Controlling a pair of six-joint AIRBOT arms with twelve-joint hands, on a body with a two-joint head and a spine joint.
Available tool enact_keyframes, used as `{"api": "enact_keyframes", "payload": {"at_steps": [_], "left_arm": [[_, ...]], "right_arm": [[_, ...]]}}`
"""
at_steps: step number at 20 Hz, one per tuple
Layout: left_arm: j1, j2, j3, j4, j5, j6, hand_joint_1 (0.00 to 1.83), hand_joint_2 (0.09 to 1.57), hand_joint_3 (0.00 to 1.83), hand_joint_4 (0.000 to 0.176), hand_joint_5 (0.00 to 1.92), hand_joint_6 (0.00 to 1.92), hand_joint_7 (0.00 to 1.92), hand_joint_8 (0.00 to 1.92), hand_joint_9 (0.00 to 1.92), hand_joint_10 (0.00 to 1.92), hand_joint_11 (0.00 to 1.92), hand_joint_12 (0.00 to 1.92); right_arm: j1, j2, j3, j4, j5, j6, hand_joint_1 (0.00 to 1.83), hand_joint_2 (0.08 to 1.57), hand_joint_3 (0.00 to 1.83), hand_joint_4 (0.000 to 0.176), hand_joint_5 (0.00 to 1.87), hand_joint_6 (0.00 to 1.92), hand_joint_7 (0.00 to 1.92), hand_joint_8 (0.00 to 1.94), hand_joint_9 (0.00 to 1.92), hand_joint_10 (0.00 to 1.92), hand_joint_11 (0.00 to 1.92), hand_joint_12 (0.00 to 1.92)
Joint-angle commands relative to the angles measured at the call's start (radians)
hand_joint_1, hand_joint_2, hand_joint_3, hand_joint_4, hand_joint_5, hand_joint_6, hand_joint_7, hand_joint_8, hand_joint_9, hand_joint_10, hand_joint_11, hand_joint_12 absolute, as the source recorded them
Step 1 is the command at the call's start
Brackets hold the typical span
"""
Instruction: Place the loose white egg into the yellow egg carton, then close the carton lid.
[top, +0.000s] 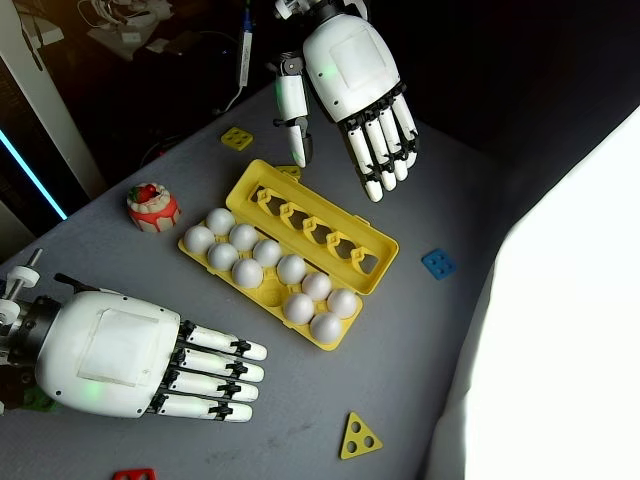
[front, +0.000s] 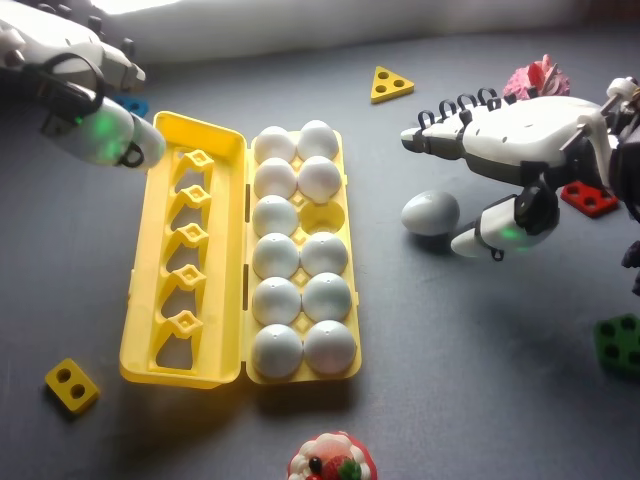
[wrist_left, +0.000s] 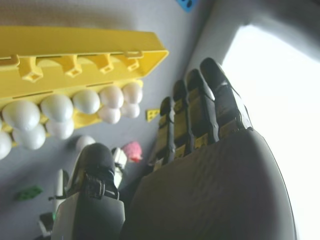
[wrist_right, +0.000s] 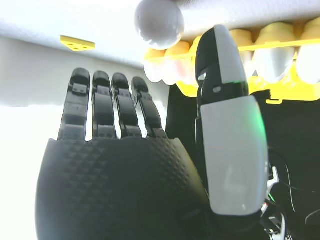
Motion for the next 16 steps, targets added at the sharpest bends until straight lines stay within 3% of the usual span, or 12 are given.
{"api": "enact_keyframes", "payload": {"at_steps": [1,2,5,16], "left_arm": [[-0.025,0.005,0.005,0.053,-0.039,0.009,0.12,1.31,0.00,0.019,0.18,0.01,0.23,0.01,0.22,0.01,0.00,0.78],[-0.035,0.005,0.007,0.048,-0.031,0.021,0.09,1.32,0.00,0.021,0.17,0.00,0.23,0.00,0.22,0.01,0.00,0.77],[-0.048,0.006,0.011,0.014,-0.014,0.061,0.08,1.31,0.00,0.024,0.18,0.00,0.22,0.00,0.23,0.00,0.00,0.75],[-0.047,0.027,-0.001,0.003,-0.015,0.053,0.08,1.32,0.00,0.031,0.15,0.00,0.21,0.00,0.21,0.00,0.00,0.72]], "right_arm": [[0.010,-0.006,0.008,0.007,0.027,-0.021,0.96,1.08,0.01,0.015,0.10,0.04,0.00,0.00,0.00,0.00,0.00,0.00],[0.010,-0.015,0.016,0.036,0.032,-0.045,0.97,1.08,0.01,0.020,0.11,0.04,0.00,0.00,0.00,0.00,0.00,0.00],[0.010,-0.036,0.037,0.068,0.033,-0.049,1.01,1.09,0.02,0.000,0.22,0.09,0.00,0.00,0.00,0.00,0.00,0.00],[0.002,-0.097,0.084,0.092,0.055,-0.049,1.02,1.09,0.02,0.000,0.22,0.09,0.00,0.00,0.00,0.00,0.00,0.00]]}}
